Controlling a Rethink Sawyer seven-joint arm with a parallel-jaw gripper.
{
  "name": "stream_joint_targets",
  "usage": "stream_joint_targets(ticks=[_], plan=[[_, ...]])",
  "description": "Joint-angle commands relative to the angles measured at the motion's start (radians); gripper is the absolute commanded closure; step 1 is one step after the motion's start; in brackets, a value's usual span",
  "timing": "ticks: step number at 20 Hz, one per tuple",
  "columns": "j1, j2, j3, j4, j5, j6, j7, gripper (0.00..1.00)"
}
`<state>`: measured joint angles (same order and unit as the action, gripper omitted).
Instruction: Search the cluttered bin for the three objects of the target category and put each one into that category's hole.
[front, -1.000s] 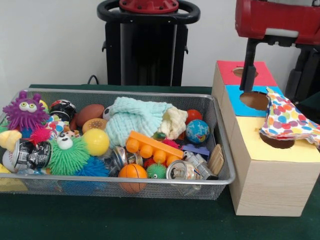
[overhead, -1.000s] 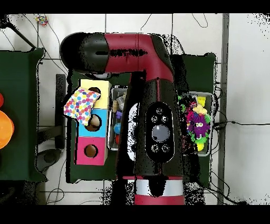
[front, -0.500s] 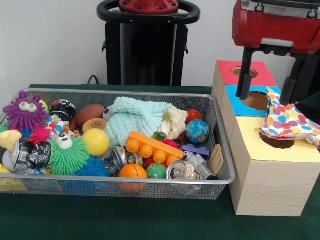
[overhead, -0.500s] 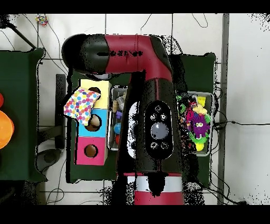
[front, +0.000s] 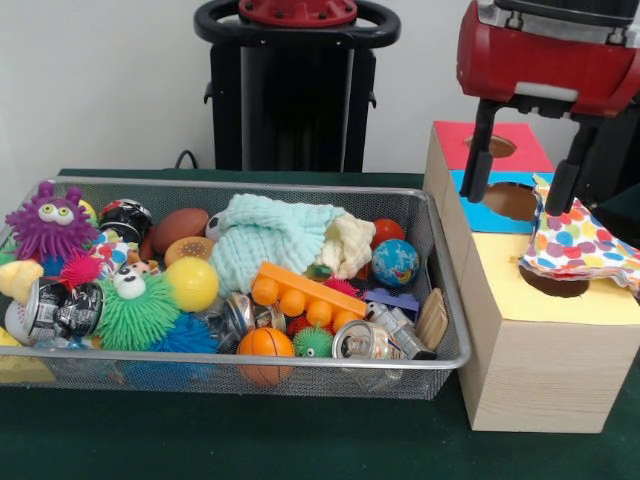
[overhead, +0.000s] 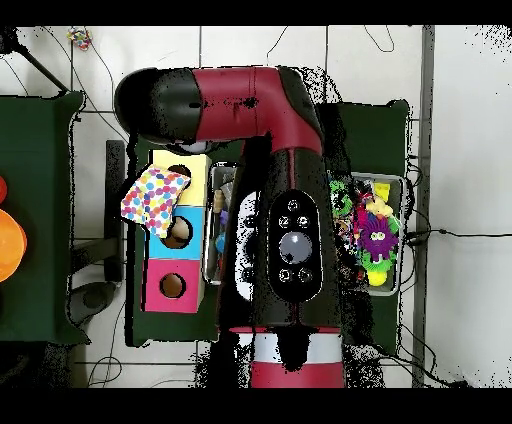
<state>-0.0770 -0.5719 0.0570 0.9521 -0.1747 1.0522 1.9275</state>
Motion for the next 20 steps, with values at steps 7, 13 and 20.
stream_joint_targets(ticks=[7,13,20], plan=[[-0.008,0.035,0.076,0.003,-0.064,0.145,-0.193,0.0],[-0.008,0.034,0.079,0.005,-0.064,0.148,-0.187,0.0],[-0.004,0.031,0.072,0.002,-0.076,0.151,-0.191,0.0]])
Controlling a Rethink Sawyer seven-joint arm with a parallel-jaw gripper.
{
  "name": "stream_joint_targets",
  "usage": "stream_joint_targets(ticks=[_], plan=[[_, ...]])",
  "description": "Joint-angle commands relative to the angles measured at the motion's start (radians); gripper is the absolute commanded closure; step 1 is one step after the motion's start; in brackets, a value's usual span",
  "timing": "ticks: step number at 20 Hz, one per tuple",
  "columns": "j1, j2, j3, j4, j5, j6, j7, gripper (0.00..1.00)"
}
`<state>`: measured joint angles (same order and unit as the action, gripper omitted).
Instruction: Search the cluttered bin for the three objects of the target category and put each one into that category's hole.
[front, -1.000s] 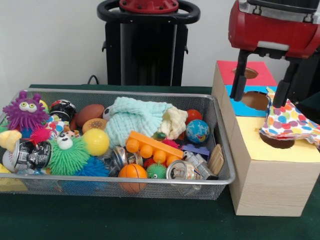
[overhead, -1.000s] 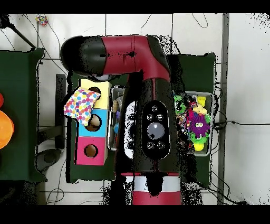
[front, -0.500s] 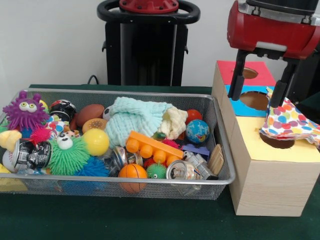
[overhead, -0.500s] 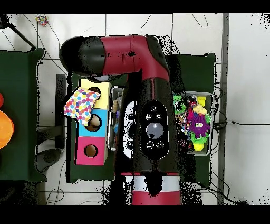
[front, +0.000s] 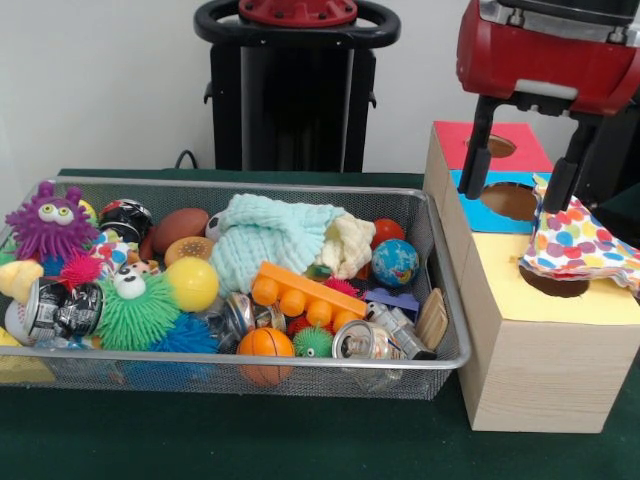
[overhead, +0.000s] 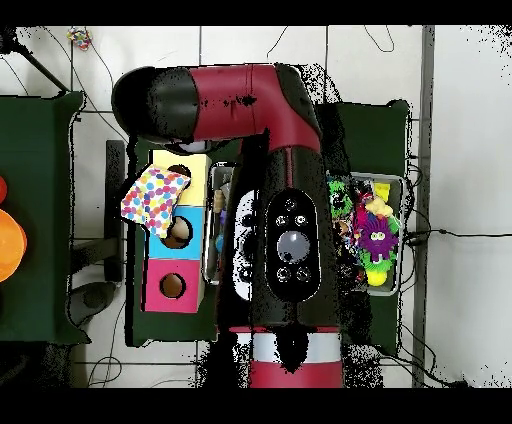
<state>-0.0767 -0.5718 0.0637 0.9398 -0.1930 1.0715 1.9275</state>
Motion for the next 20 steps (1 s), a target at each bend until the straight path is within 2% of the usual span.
stream_joint_targets(ticks=[1,5,10,14,17,20], plan=[[0.001,0.032,0.059,0.005,-0.071,0.134,-0.197,0.0],[0.003,0.034,0.061,0.004,-0.081,0.122,-0.2,0.0],[-0.012,-0.006,0.079,0.135,-0.036,0.015,-0.151,0.0],[-0.003,-0.004,0.053,0.128,-0.079,-0.022,-0.142,0.0],[-0.007,-0.012,0.058,0.156,-0.073,-0.067,-0.124,0.0],[-0.014,-0.01,0.065,0.167,-0.044,-0.052,-0.091,0.0]])
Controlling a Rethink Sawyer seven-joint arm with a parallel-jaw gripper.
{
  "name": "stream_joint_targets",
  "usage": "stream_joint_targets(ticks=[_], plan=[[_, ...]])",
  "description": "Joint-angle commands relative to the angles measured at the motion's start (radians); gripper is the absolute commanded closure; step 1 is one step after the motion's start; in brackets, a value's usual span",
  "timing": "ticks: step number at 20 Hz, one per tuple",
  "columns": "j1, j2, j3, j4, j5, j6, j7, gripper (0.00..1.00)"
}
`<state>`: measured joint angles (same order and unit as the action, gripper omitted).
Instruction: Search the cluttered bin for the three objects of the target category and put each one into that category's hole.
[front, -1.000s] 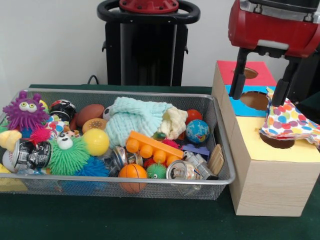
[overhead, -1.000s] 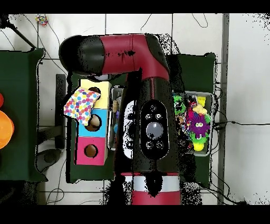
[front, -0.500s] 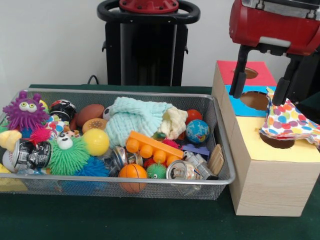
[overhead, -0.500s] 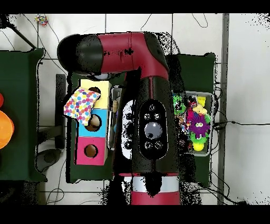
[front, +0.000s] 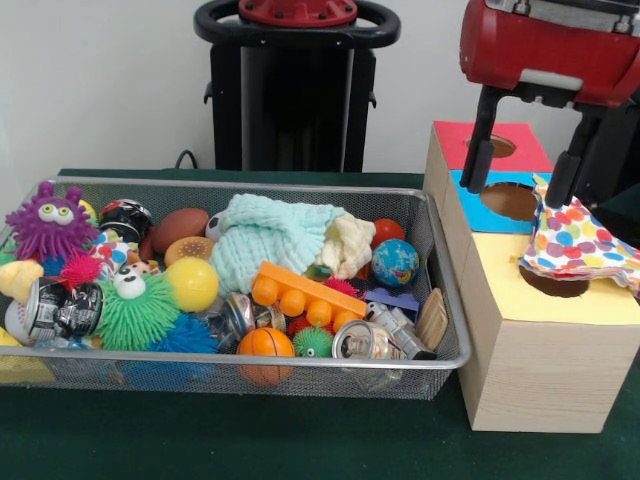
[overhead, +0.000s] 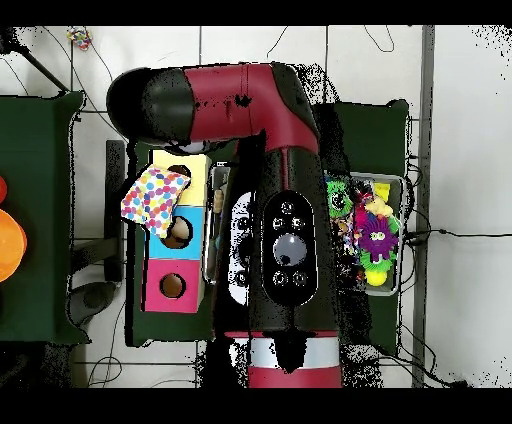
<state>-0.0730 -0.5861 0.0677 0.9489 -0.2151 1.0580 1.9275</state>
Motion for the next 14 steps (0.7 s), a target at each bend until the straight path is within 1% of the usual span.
stream_joint_targets(ticks=[1,3,6,8,12,14], plan=[[-0.017,0.0,0.06,0.165,-0.023,-0.053,-0.087,0.0],[-0.018,-0.005,0.057,0.185,-0.025,-0.082,-0.073,0.0],[-0.003,0.004,0.04,0.163,-0.046,-0.057,-0.07,0.0],[0.012,0.018,0.024,0.127,-0.066,-0.017,-0.072,0.0],[0.024,0.037,0.02,0.084,-0.071,0.027,-0.064,0.0],[0.038,0.05,0.004,0.05,-0.095,0.052,-0.065,0.0]])
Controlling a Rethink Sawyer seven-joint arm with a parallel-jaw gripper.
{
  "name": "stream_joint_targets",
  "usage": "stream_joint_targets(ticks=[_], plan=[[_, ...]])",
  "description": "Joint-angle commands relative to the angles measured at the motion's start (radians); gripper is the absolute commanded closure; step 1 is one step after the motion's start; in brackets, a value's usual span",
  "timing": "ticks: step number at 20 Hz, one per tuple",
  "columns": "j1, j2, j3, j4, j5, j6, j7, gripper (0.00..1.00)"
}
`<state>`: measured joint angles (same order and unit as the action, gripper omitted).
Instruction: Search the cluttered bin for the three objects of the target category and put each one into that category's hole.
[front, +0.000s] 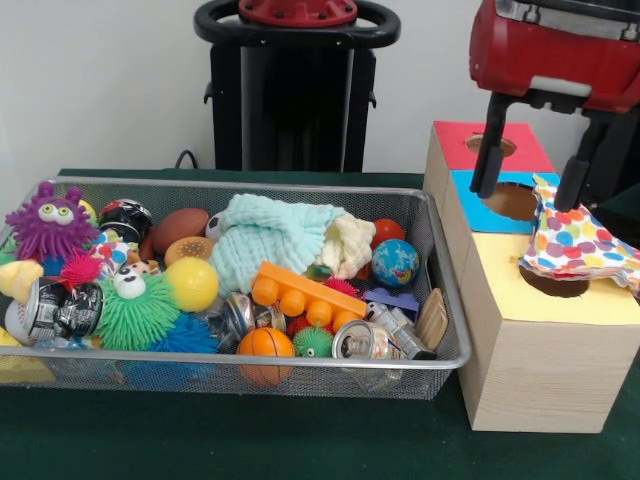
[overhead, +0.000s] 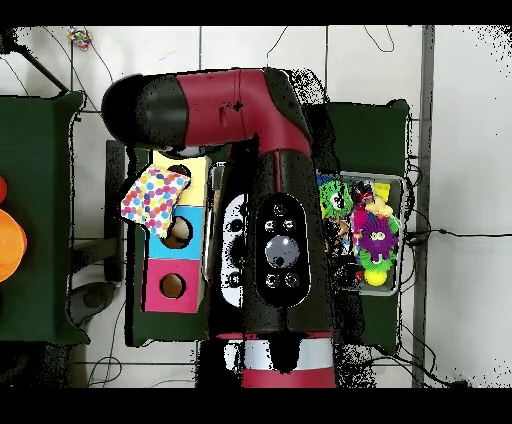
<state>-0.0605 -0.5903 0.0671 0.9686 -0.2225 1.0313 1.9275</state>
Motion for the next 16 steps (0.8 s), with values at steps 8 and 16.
stream_joint_targets(ticks=[8,16], plan=[[0.018,0.051,0.015,0.046,-0.092,0.065,-0.067,0.0],[0.001,0.034,0.026,0.12,-0.088,-0.034,-0.066,0.0]])
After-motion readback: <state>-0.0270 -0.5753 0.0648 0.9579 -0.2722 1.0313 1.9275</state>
